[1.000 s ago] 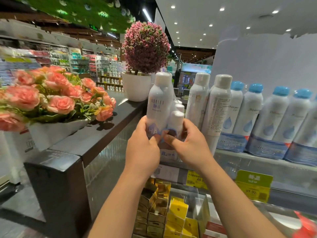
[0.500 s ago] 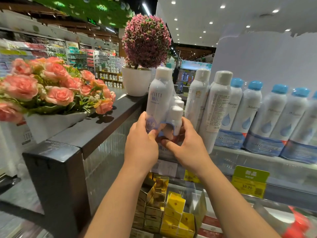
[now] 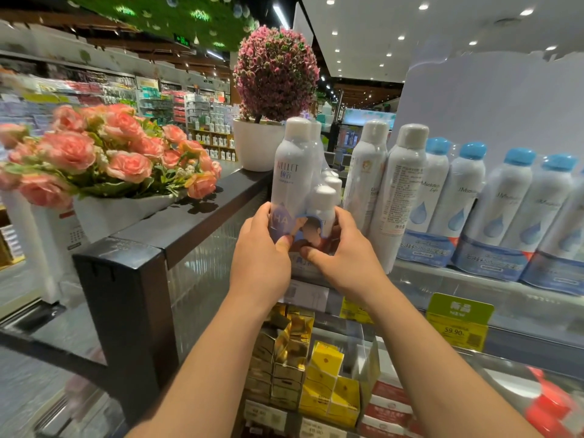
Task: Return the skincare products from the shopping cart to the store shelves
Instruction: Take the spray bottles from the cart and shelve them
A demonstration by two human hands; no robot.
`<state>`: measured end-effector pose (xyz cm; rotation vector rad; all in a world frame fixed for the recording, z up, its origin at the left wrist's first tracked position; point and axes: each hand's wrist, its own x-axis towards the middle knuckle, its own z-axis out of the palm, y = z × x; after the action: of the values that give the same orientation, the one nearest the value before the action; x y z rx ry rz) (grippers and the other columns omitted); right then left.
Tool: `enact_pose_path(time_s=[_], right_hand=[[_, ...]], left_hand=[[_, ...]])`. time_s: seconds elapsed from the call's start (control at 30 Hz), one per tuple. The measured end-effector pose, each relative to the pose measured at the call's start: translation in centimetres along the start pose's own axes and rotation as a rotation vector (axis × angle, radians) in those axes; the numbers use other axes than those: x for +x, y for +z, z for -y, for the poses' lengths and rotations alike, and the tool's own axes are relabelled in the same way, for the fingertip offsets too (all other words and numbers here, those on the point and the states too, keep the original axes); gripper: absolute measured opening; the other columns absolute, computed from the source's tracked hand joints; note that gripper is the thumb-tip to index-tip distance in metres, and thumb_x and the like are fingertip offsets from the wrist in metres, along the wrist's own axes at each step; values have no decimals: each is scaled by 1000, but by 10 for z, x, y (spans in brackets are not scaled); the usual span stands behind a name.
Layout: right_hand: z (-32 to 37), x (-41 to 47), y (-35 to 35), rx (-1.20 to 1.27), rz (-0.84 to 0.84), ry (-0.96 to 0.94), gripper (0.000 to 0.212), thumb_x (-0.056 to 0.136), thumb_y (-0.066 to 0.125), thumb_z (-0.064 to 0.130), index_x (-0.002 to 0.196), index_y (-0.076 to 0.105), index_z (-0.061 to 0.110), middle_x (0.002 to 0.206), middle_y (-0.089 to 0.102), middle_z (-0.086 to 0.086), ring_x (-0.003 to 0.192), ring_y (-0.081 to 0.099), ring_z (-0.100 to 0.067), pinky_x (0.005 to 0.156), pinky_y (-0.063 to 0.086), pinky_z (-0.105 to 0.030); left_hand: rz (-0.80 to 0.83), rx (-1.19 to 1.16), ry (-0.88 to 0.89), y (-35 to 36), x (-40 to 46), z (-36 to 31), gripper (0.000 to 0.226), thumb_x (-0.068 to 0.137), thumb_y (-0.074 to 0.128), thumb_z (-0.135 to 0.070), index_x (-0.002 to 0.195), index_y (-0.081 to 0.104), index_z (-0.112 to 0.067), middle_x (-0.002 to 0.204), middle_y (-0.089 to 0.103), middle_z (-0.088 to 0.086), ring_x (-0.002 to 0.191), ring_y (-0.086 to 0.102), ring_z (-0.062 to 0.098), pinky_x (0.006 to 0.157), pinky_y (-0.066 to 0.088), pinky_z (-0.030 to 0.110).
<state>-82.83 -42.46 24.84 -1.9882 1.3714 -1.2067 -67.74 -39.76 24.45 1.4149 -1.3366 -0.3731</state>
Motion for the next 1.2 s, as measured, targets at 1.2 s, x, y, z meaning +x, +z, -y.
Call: enact_pose_path(time_s=[1.2], right_hand=[[10, -188, -5, -139, -411, 35, 32, 96, 67, 28, 128, 65, 29, 118, 56, 13, 107, 52, 9, 91, 32, 2]], left_hand=[[282, -65, 16, -36, -141, 24, 85, 81, 69, -62, 155, 34, -39, 149, 43, -11, 142, 37, 14, 115, 38, 42]])
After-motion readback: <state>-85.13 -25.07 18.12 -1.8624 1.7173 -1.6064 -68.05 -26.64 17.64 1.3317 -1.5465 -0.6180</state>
